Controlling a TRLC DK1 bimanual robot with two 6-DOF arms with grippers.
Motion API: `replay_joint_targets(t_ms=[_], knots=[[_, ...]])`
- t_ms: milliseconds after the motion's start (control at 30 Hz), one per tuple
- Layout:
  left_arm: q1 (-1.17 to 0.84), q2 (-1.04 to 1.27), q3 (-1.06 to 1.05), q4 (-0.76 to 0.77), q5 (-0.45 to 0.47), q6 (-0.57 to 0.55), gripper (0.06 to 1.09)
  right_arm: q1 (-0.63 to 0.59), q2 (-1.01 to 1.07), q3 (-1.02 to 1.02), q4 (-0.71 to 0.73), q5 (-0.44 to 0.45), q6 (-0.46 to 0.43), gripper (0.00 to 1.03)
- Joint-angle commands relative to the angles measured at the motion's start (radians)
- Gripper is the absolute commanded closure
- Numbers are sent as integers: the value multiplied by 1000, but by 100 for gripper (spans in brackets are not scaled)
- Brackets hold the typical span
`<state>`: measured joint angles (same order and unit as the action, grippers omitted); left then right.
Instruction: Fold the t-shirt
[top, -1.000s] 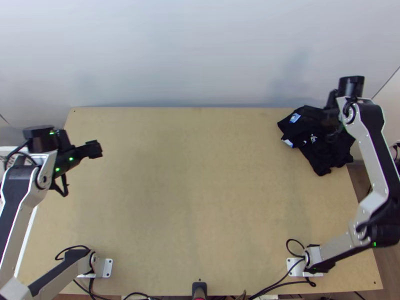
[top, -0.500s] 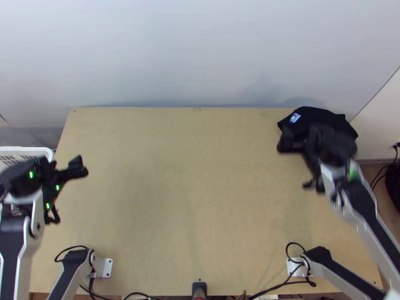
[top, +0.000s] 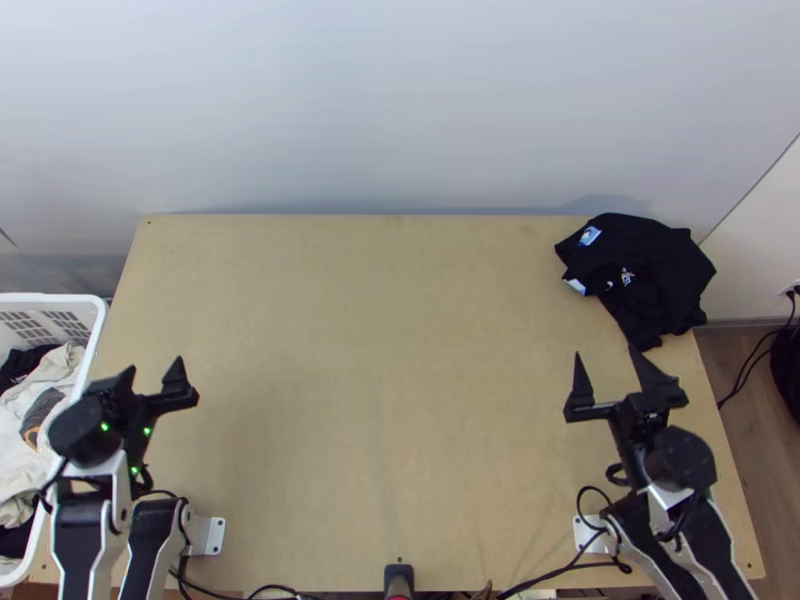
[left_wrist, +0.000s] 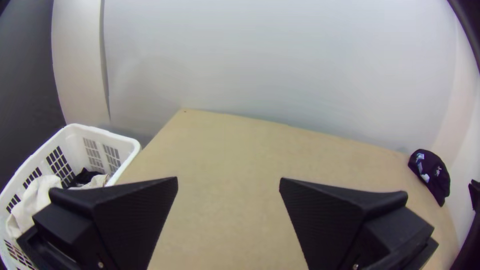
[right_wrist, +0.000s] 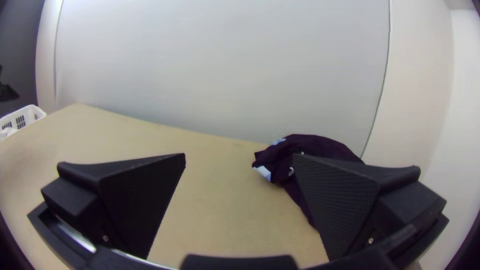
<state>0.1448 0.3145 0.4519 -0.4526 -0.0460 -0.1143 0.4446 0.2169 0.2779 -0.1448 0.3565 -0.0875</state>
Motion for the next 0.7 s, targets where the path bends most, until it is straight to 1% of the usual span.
replay_joint_targets(t_ms=[0,33,100,233,333,467,667], knots=[[-48,-203,-186,38,1,-36,10,-32,-218,-135,14,4,-9,3],[-59,-241,-205,26,1,-36,10,-32,-225,-146,44,6,-11,3],[-67,-316,-214,26,1,-41,10,-34,-220,-151,47,6,-9,3],[-62,-316,-211,14,0,-41,10,-34,-221,-200,56,6,-12,3],[-34,-316,-203,-37,-2,-39,10,-18,-218,-229,47,2,19,3],[-2,-316,-194,-101,0,-39,10,-14,-218,-229,45,4,20,3],[-2,-316,-194,-101,-2,-39,10,-14,-218,-229,45,4,20,3]])
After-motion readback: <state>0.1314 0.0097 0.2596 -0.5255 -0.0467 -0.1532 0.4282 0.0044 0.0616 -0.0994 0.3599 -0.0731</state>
